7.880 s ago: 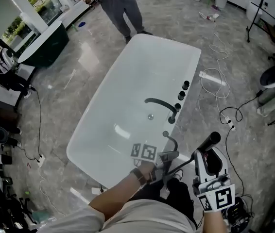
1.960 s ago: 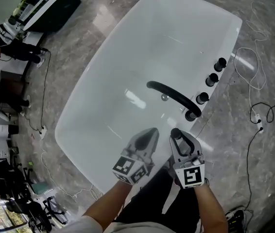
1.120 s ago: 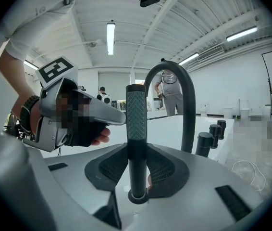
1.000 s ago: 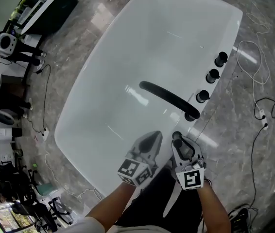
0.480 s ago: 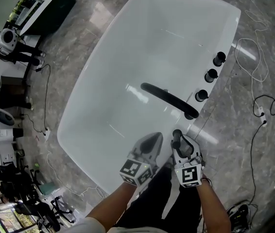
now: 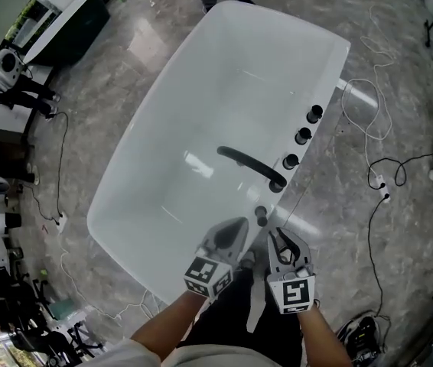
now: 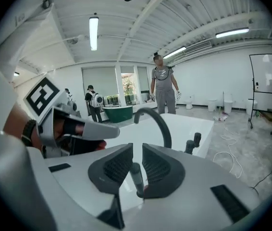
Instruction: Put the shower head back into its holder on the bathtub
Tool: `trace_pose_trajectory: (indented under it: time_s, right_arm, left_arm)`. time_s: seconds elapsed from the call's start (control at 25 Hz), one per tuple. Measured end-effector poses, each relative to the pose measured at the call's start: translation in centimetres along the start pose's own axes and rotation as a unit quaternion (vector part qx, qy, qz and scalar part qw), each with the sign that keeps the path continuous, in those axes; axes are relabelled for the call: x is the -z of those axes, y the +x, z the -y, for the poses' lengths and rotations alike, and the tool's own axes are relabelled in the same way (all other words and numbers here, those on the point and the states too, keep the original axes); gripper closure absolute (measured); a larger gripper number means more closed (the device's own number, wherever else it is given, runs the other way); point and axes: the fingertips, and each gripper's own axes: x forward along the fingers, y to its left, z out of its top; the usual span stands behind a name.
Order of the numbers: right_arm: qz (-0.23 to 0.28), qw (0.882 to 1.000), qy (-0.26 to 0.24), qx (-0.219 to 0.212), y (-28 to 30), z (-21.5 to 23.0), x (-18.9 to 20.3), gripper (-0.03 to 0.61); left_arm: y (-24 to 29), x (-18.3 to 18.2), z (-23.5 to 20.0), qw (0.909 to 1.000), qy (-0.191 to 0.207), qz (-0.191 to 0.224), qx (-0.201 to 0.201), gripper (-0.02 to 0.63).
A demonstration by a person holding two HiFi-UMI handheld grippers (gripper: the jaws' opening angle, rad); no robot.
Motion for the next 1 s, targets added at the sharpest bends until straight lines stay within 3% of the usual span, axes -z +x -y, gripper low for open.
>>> trace_pose_trajectory:
  time_s: [0.16, 0.32, 0.68, 1.0]
  right_arm:
    - [0.030, 0.999, 0.006, 0.028, -3.2, -0.2, -7.6, 0.560]
    - [0.050, 0.998, -0.009, 0.046, -5.5, 0.1, -12.5, 0.565]
    - [0.066, 0.995, -0.007, 0.079, -8.0, 0.3, -17.1, 0.566]
    - [0.088, 0.991, -0.015, 0.105, -10.7, 0.5, -18.5, 0.566]
  left_arm:
    - [-2.4, -5.2, 5.2, 0.9993, 0.028, 0.008, 0.026, 0.609]
    - [-3.7, -9.8, 9.4, 0.9980, 0.037, 0.030, 0.042, 0.609]
    - [-4.9, -14.2, 11.7, 0.9950, 0.067, 0.051, 0.054, 0.609]
    - [-5.8, -14.5, 14.1, 0.9932, 0.081, 0.044, 0.070, 0.609]
